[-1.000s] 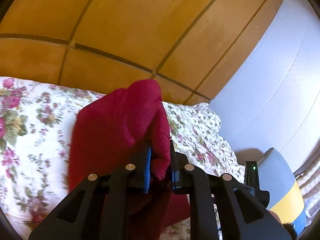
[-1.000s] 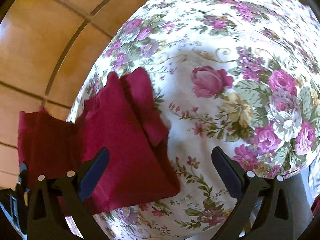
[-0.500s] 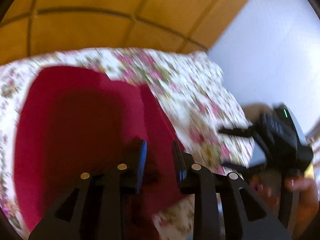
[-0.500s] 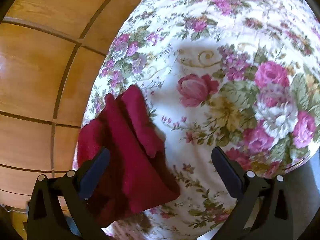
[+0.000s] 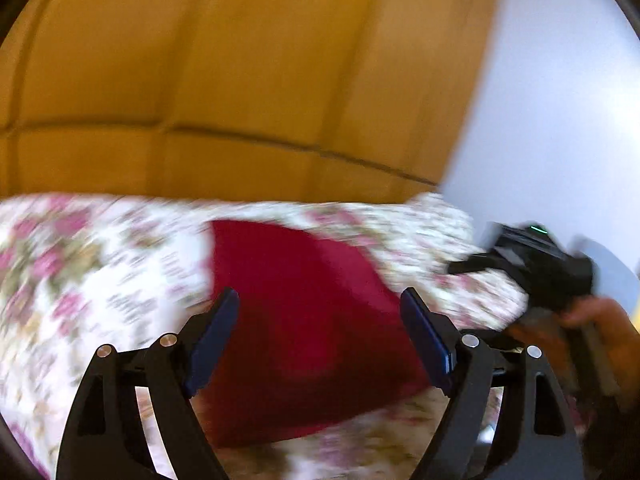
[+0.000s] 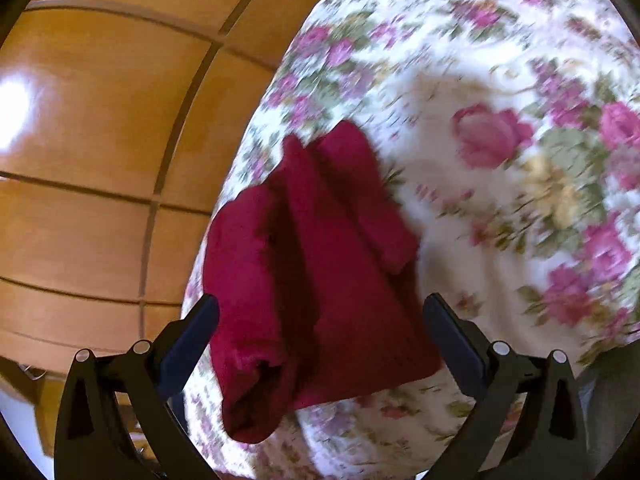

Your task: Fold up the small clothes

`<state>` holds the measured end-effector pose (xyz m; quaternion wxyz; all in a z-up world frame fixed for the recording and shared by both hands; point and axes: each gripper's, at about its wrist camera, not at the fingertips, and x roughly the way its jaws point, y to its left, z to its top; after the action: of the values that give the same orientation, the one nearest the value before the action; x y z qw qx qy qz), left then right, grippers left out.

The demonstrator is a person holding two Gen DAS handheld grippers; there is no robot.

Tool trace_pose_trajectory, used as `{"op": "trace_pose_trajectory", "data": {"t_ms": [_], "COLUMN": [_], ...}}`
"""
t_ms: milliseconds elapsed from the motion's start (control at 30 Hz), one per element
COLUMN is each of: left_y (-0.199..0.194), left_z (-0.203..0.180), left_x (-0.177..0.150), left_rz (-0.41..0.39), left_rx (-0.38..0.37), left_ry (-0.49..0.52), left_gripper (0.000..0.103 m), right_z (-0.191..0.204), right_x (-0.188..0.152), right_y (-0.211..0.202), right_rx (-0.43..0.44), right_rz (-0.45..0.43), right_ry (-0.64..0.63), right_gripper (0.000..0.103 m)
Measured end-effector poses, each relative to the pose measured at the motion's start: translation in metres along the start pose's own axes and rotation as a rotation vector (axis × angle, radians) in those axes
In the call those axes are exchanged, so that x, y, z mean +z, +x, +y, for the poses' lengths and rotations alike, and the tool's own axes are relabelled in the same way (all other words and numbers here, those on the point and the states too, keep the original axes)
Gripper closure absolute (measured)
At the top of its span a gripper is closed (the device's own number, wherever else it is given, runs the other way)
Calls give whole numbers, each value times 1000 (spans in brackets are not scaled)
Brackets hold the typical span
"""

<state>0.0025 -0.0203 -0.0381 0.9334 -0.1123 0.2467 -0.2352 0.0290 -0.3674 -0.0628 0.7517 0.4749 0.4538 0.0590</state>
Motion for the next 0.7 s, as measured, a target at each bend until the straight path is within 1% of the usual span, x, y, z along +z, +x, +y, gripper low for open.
{"op": "trace_pose_trajectory", "data": {"t_ms": [33, 100, 133, 200, 233, 333, 400, 433, 467, 500, 533, 600, 667, 700], "left_y": [4, 10, 12, 14, 18, 31, 36, 37, 37, 38, 38, 39, 39, 41], "left_z": [11, 39, 49, 69, 73, 84, 83, 83, 83, 83, 83, 84, 85, 86], "left_x": [-1, -9, -13, -20, -22, -32, -38, -41, -41, -41, -41, -42, -44, -43], "left_rz": [21, 52, 61, 91, 104, 150, 179, 177, 176, 179, 182, 185, 194, 196], "left_rx": [40, 154, 181, 204, 208, 228, 214, 211, 205, 202, 198, 186, 178, 175], "left_ry": [-29, -92, -119, -163, -172, -165, -155, -155, -154, -153, -153, -157, -159, -161], "left_gripper": [21, 21, 21, 21, 21, 21, 21, 21, 21, 21, 21, 21, 21, 21], "right_z": [2, 5, 7, 11, 13, 21, 23, 23, 23, 22, 23, 25, 30, 35], "right_x": [-1, -5, -6, -8, -10, -12, -14, -14, -14, -14, -15, -16, -17, -18], "right_y": [3, 10, 14, 21, 24, 37, 48, 53, 60, 64, 71, 79, 85, 90], "right_rx": [18, 58, 73, 93, 99, 89, 73, 67, 67, 67, 64, 60, 64, 68], "right_rz": [7, 15, 19, 32, 39, 62, 81, 88, 102, 117, 131, 132, 134, 136], "right_ry": [-3, -14, -22, -41, -52, -97, -114, -114, -109, -107, -109, -124, -154, -177], "right_gripper": [2, 2, 2, 2, 2, 2, 4, 9, 13, 19, 22, 23, 33, 43]}}
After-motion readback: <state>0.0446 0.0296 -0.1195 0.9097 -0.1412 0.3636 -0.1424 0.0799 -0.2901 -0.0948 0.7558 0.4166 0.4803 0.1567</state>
